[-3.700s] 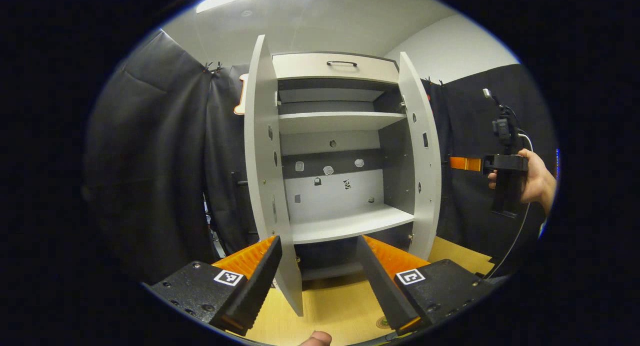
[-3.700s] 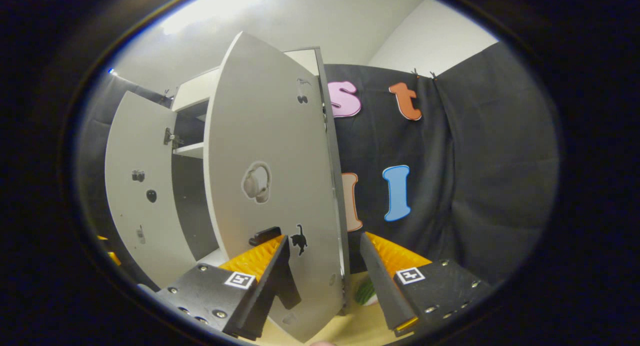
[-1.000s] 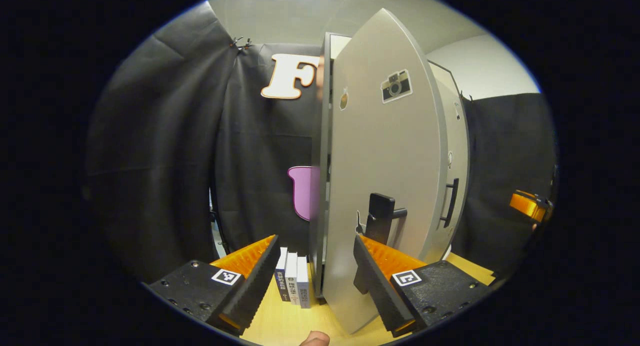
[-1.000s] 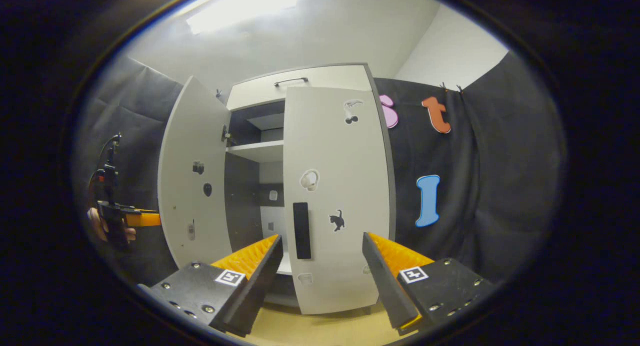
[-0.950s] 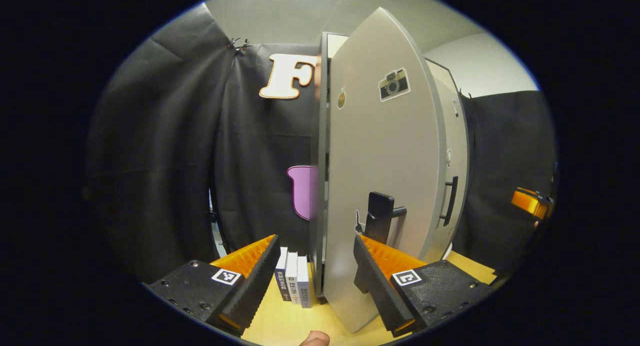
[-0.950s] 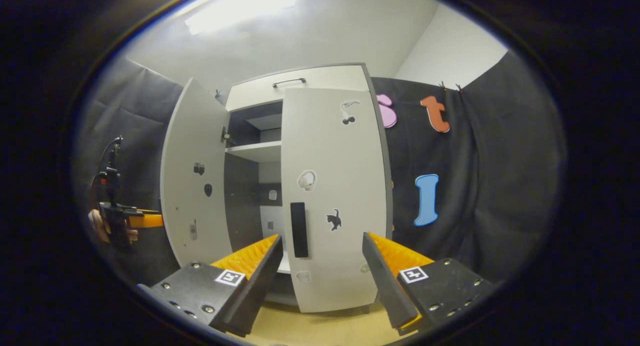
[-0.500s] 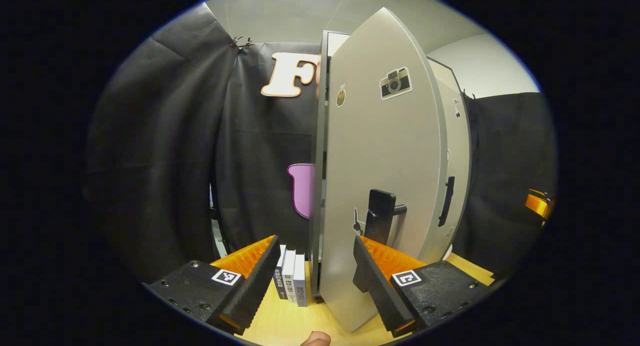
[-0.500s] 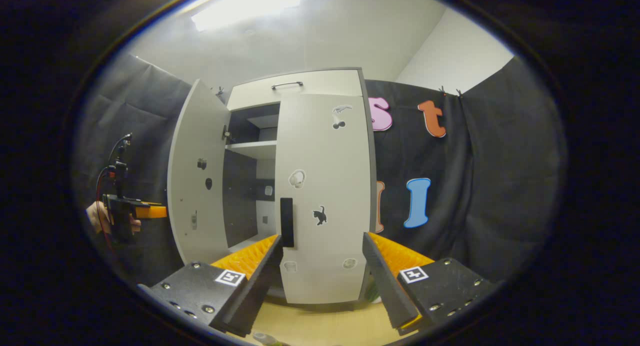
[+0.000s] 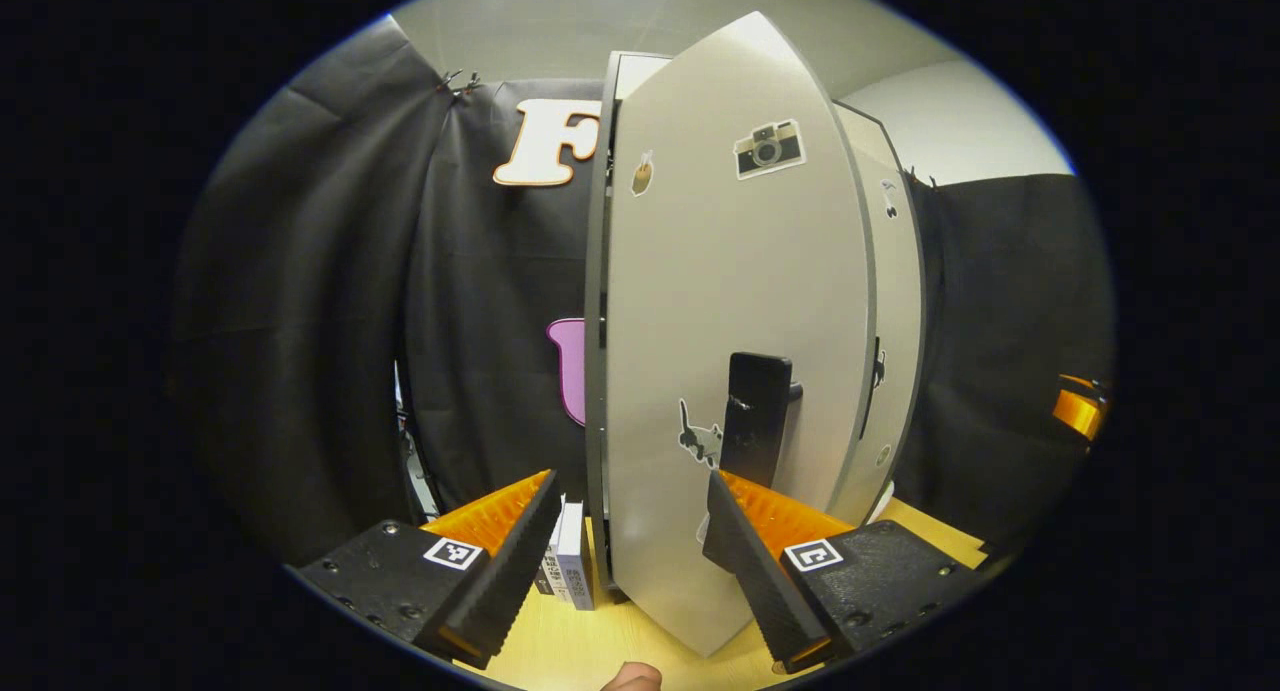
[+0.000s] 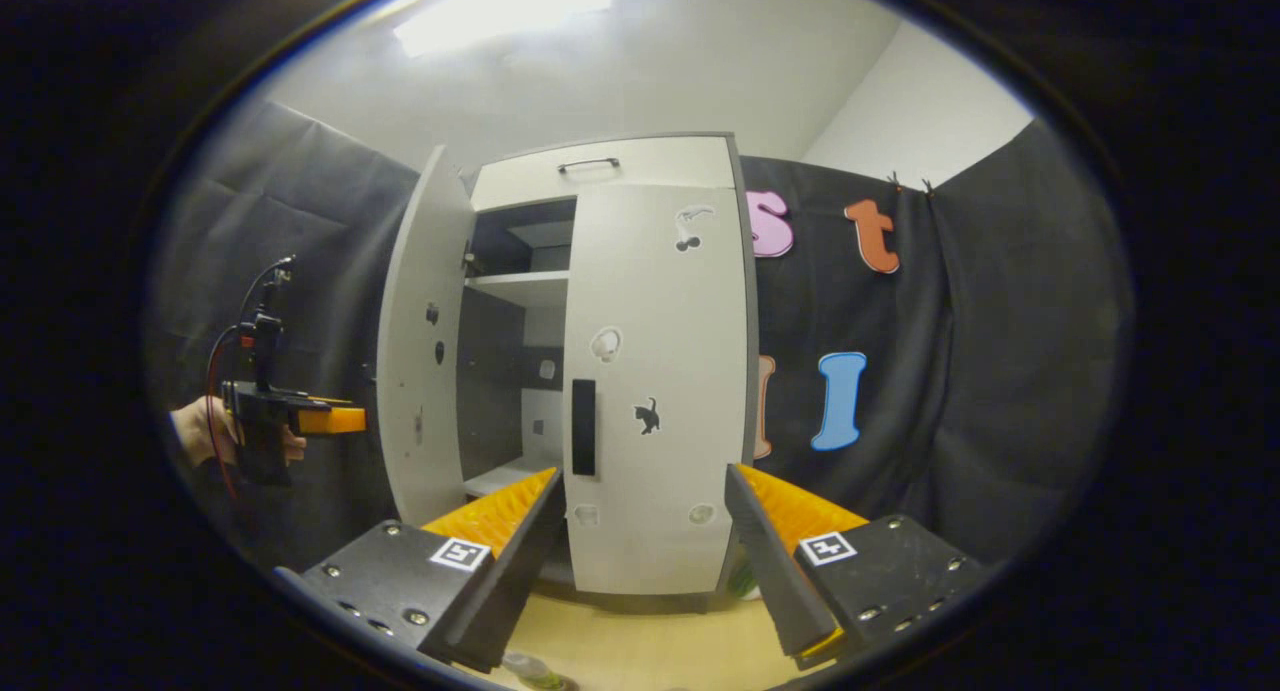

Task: Grasp the bottle in the cabinet with the left hand and place it on the coaster, then close the right door with the right hand and the left door with the left hand.

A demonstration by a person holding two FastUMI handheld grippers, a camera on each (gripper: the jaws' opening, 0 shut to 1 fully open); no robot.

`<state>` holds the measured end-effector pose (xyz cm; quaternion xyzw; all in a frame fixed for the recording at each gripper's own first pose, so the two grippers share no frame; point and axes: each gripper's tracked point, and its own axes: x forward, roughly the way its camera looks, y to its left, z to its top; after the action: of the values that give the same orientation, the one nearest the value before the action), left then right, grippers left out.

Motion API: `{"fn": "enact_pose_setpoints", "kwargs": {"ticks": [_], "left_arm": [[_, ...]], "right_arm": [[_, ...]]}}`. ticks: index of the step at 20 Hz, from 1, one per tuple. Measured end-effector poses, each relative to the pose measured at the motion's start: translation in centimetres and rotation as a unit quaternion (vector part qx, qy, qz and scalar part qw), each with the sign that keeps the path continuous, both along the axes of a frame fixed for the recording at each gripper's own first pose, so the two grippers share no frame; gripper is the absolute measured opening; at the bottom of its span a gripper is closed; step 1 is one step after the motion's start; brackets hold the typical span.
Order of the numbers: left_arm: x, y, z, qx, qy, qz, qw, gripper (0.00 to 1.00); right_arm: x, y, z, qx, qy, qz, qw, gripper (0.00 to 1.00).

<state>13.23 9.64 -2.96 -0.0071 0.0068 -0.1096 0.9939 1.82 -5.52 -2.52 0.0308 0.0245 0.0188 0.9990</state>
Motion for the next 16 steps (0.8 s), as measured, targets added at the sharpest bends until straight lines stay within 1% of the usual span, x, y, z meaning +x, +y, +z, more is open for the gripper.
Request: {"fn": "enact_pose_setpoints", "kwargs": {"ticks": [3,4,5,6,7,8,9,10,11,12,14,15,16], "left_arm": [[0.4,-1.0,-1.1,-0.012,0.016,0.0,1.0,0.94],[0.5,-1.3,-1.1,-0.015,0.02,0.0,1.0,0.89],[0.6,-1.3,-1.1,-0.014,0.02,-0.001,1.0,0.89],[0.6,-1.4,-0.9,-0.011,0.017,0.0,1.0,0.94],[0.7,-1.7,-0.8,-0.007,0.015,0.001,1.0,0.94],[0.7,-2.0,-0.7,-0.003,0.013,0.002,1.0,0.89],[0.7,-2.4,-0.6,0.0,0.012,0.001,1.0,0.89],[0.8,-2.7,-0.4,0.0,0.01,0.002,1.0,0.94],[0.9,-3.1,-0.6,0.002,0.013,0.001,1.0,0.89],[0.9,-3.6,-0.6,0.004,0.015,-0.004,1.0,0.94],[0.7,-4.8,-0.2,0.002,0.012,-0.009,1.0,0.95],[0.5,-5.1,0.1,0.002,0.008,-0.006,1.0,0.94],[0.1,-5.5,0.5,0.002,0.004,-0.003,1.0,0.94]], "right_arm": [[-0.6,-0.5,-0.6,-0.008,0.008,-0.006,1.0,0.96],[-0.8,-0.5,-0.6,-0.004,0.008,-0.004,1.0,0.97],[-1.0,-0.5,-0.6,-0.001,0.009,-0.005,1.0,0.97],[-1.4,-0.6,-0.7,0.002,0.01,-0.006,1.0,0.97],[-1.8,-0.5,-0.8,0.003,0.01,-0.006,1.0,0.97],[-2.0,-0.5,-0.8,0.002,0.009,-0.006,1.0,0.97],[-2.1,-0.4,-0.8,0.001,0.009,-0.005,1.0,0.97],[-2.2,-0.3,-0.8,0.001,0.01,-0.003,1.0,0.97],[-2.3,-0.2,-0.8,0.0,0.011,-0.003,1.0,0.97],[-2.4,-0.2,-0.7,-0.001,0.012,-0.002,1.0,0.97],[-2.8,-0.1,-0.7,-0.002,0.012,0.0,1.0,0.97],[-2.9,0.0,-0.5,-0.003,0.011,0.001,1.0,0.94],[-3.1,0.0,-0.3,-0.006,0.007,0.004,1.0,0.94]]}}
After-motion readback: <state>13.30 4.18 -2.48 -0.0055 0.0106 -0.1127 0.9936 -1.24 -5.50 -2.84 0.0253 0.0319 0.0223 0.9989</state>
